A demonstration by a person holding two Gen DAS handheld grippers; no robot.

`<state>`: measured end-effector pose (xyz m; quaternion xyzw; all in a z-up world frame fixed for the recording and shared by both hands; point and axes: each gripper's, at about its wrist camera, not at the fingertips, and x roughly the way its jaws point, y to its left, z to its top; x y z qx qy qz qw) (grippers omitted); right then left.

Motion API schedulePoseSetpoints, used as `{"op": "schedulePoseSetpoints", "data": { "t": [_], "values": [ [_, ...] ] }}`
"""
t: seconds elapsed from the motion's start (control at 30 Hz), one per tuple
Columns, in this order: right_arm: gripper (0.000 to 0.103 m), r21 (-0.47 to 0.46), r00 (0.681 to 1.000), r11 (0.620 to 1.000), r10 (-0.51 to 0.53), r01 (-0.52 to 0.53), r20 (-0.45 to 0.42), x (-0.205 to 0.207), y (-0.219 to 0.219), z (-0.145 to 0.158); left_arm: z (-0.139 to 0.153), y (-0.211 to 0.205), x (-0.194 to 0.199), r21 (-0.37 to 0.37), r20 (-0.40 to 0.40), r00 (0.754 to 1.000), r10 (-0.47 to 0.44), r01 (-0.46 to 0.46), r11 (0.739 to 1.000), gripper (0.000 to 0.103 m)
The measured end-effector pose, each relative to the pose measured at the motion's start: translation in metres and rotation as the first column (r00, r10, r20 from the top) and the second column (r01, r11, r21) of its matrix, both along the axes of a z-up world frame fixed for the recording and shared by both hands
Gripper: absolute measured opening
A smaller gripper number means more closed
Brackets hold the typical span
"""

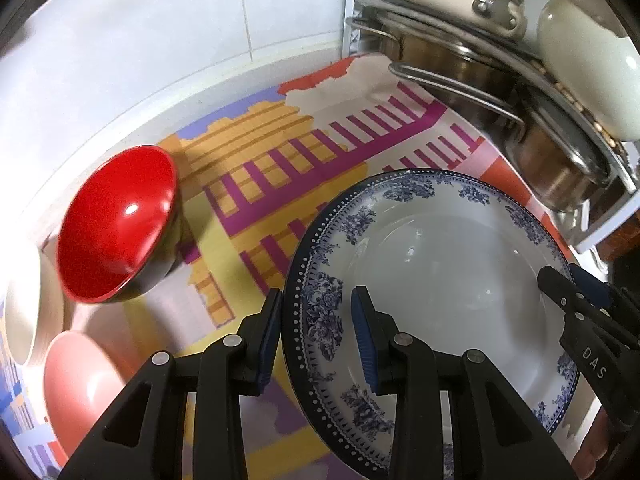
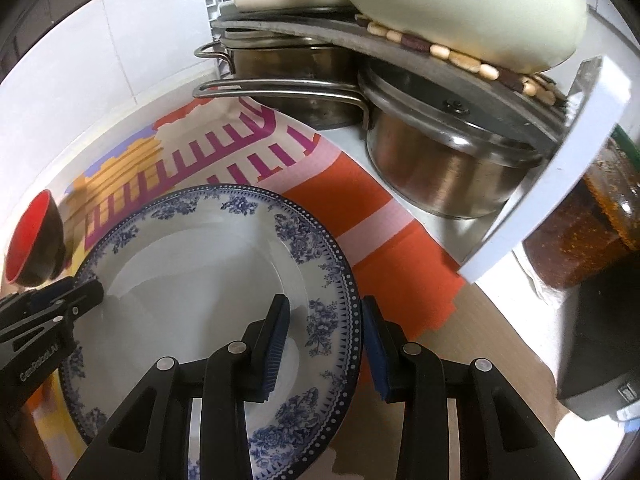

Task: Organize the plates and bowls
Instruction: 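Carry the blue-and-white plate with both grippers back toward the plate stack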

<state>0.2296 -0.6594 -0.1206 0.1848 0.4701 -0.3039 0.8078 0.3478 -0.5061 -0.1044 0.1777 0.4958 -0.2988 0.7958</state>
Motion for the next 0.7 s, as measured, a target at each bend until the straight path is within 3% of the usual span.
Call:
{"op": "schedulePoseSetpoints", "data": {
  "t": [0.7],
  "values": [
    [0.037, -0.107, 0.99, 0.989, 0.115, -0.107, 0.077, -0.025, 0.091, 0.067, 0.064, 0.116, -0.039, -0.071, 0.077, 0.991, 0.109, -0.103, 0.992, 0.035]
  ]
}}
